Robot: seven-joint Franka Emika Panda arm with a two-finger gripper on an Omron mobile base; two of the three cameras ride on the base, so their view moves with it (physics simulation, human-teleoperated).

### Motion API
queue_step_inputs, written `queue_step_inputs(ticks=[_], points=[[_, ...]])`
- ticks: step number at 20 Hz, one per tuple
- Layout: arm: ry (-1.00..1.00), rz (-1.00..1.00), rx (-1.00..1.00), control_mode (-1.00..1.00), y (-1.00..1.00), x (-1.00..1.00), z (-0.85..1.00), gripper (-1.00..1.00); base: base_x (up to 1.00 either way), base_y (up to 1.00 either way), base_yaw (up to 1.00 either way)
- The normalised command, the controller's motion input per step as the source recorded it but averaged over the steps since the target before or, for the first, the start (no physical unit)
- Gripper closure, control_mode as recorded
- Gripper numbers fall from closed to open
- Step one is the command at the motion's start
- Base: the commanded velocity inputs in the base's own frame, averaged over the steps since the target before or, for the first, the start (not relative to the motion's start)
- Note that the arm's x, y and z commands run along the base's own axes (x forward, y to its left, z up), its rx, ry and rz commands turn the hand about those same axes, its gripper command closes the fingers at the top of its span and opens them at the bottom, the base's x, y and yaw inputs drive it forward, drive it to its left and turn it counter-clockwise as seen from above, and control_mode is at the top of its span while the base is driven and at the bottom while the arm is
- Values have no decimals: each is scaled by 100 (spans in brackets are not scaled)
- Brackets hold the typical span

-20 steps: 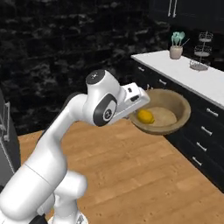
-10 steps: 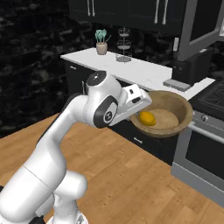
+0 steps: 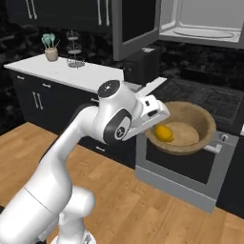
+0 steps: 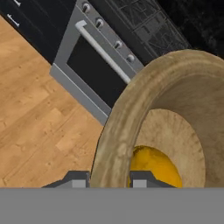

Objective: Pick the lemon from the sink and place it in the bowl. Then pick the bowl and place it in the microwave. Then close the microwave door and press the start button.

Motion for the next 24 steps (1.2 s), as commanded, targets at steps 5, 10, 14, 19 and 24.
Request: queue_step_inputs(ticks=[5,10,14,19,24], points=[[0,0,0,100,0,0,0,100,99,-21,-4],[0,0,0,100,0,0,0,100,99,-5,-8],[0,0,0,100,0,0,0,100,92,-5,-25],[0,0,0,100,0,0,0,100,82,-5,-22],[0,0,0,100,0,0,0,100,72,0,-19]])
